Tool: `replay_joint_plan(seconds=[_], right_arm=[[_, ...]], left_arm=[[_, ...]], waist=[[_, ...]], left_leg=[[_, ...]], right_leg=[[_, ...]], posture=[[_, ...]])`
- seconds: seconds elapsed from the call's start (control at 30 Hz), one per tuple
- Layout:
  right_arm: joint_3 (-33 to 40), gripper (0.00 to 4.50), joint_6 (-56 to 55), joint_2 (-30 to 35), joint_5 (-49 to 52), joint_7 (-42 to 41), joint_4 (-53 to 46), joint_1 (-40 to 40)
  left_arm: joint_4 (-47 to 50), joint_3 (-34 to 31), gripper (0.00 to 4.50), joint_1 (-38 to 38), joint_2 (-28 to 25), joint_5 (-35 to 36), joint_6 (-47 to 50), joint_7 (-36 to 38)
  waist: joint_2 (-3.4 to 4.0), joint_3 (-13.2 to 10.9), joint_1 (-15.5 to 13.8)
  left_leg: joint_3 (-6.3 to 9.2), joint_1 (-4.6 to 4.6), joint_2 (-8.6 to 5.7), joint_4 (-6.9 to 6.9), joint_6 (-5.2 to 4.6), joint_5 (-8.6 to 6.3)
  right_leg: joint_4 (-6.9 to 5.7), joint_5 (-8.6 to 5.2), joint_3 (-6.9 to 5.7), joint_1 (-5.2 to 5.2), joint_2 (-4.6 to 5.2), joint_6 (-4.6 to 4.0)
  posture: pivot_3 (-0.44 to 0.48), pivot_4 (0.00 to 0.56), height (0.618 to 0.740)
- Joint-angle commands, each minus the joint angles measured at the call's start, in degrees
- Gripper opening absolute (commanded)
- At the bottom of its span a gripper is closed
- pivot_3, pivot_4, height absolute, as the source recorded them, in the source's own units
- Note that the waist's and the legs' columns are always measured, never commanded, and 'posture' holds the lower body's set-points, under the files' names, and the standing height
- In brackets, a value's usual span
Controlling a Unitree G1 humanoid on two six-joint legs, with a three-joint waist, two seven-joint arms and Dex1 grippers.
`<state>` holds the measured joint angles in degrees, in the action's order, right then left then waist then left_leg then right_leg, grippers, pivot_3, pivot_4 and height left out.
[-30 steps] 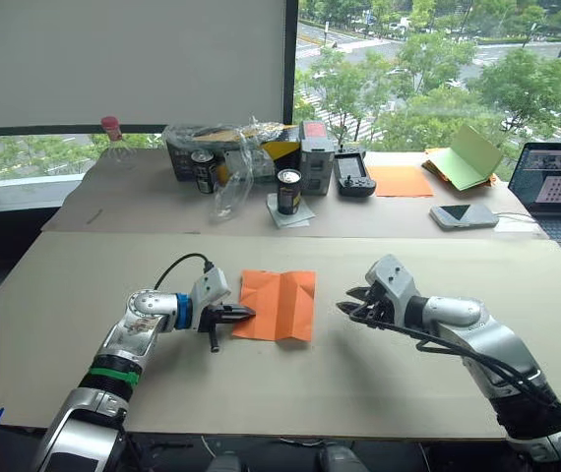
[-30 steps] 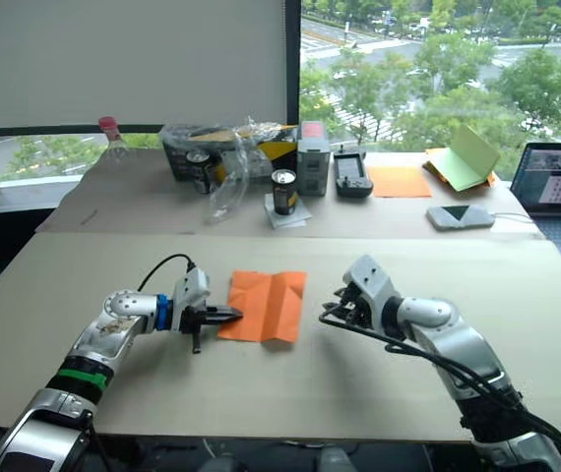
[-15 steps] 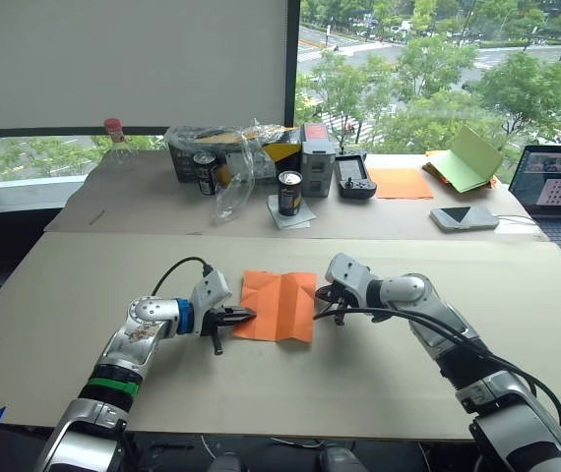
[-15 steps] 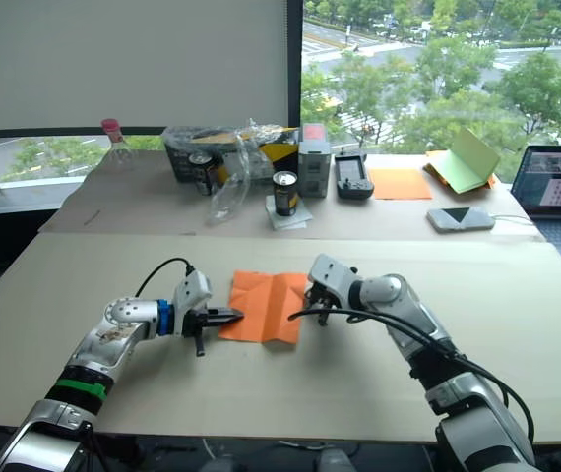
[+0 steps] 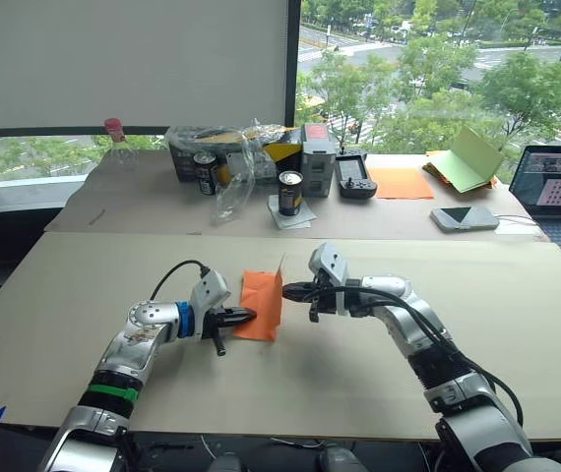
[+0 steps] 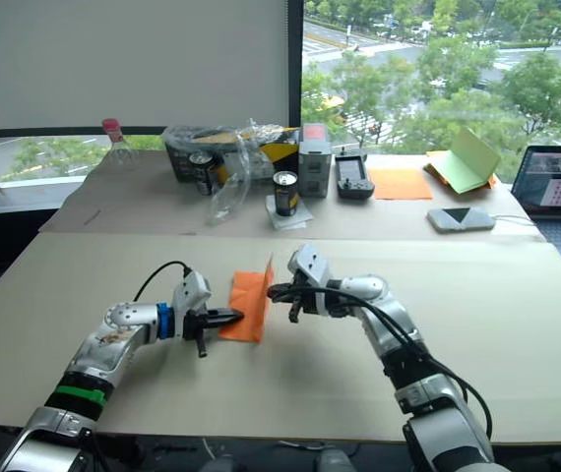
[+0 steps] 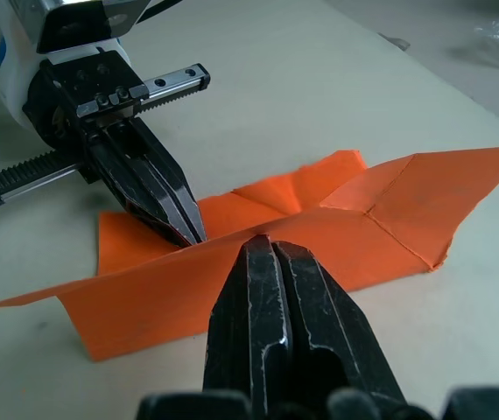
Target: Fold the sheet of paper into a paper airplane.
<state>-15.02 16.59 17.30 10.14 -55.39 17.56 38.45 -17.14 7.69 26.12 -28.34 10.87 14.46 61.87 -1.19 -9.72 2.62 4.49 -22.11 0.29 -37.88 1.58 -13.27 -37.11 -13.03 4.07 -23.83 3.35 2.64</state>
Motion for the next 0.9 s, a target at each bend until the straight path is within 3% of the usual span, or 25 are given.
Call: replay_joint_plan(seconds=[0.03,0.33,0.67,0.9], right_arm=[[-0.3,0.06,-1.3,-2.1,-0.7,1.2,0.0,0.9],[-3.0,0.06,0.1,-5.9,-5.5,4.7,7.2,1.8],[-4.7,0.06,1.2,-8.4,-9.5,6.9,12.1,2.3],[-5.2,0.06,2.0,-8.2,-10.8,7.9,11.2,1.5]], left_arm=[[-0.7,0.7,0.00,-1.8,-1.0,-1.1,1.5,-0.5],[0.8,-4.2,0.00,-3.6,-4.1,0.3,1.5,-2.8],[4.2,-17.6,0.00,-0.1,-2.3,12.9,5.6,-6.9],[6.5,-11.8,0.00,2.5,-0.4,12.3,5.9,-3.9]], waist=[[0.00,0.0,0.0],[0.01,0.0,0.9],[0.00,0.0,1.3],[-0.01,0.1,1.3]], left_leg=[[0.00,-0.01,0.00,0.00,0.00,0.00],[-0.01,-0.01,0.04,0.05,0.00,0.00],[0.01,-0.08,0.12,0.08,0.01,0.00],[-0.01,0.01,0.09,0.08,0.01,0.00]], right_leg=[[-0.01,0.00,0.00,-0.03,0.00,0.00],[-0.08,0.01,0.00,-0.15,-0.03,-0.02],[-0.09,0.02,-0.07,-0.25,-0.06,-0.03],[-0.09,0.02,-0.07,-0.16,-0.03,-0.04]], posture=[[0.000,0.150,0.732],[0.000,0.150,0.732],[0.000,0.150,0.732],[0.000,0.150,0.732]])
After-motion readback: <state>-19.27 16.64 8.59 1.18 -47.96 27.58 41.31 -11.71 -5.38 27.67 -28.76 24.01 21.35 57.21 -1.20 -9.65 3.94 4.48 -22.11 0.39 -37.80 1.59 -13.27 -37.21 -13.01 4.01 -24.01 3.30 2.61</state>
